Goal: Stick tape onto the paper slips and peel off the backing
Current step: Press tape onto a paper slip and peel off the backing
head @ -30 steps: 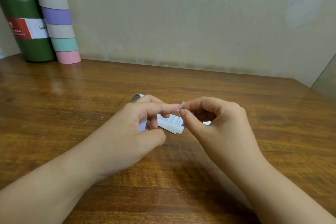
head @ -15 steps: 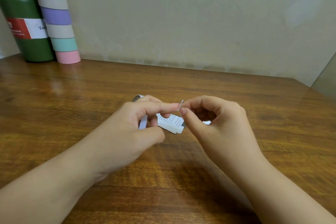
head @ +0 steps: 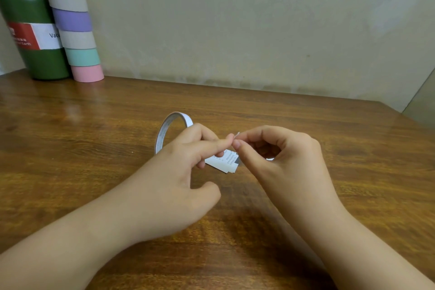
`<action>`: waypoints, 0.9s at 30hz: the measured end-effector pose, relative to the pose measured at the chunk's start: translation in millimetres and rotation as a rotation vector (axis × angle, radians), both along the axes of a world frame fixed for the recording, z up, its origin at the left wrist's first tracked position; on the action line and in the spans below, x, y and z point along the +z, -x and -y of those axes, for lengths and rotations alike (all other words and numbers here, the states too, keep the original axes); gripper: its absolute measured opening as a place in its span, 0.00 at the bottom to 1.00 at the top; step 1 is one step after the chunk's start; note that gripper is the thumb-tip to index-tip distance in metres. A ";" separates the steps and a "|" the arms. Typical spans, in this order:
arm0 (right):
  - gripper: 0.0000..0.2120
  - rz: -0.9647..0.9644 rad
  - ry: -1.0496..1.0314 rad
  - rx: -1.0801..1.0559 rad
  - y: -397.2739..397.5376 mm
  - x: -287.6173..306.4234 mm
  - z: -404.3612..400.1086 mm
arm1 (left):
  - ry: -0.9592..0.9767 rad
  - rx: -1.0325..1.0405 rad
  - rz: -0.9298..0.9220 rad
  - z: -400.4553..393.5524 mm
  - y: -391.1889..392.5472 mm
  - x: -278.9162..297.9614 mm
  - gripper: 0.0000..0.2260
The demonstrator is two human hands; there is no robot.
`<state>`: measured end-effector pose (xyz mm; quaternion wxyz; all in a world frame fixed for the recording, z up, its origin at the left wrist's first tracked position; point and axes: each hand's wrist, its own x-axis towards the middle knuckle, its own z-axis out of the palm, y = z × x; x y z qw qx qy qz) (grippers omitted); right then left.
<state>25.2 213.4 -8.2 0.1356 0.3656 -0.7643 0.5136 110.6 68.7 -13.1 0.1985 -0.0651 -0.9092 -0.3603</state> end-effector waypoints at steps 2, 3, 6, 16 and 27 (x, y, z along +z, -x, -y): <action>0.06 -0.015 -0.004 -0.012 0.9 -1.1 0.5 | 0.058 0.000 -0.017 -1.1 -0.1 -0.9 0.30; 0.05 -0.024 -0.007 -0.017 1.4 -1.7 0.5 | 0.074 0.002 -0.022 -1.3 0.0 -1.0 0.30; 0.04 -0.080 -0.027 -0.047 1.7 -3.0 1.0 | 0.106 0.010 -0.034 -0.9 -0.6 -1.3 0.30; 0.07 -0.009 -0.036 -0.025 0.4 -0.6 -0.1 | -0.063 0.001 0.018 1.2 0.0 2.7 0.26; 0.04 0.027 -0.032 -0.013 0.2 1.2 -1.1 | -0.042 -0.010 0.012 1.5 0.8 -0.1 0.27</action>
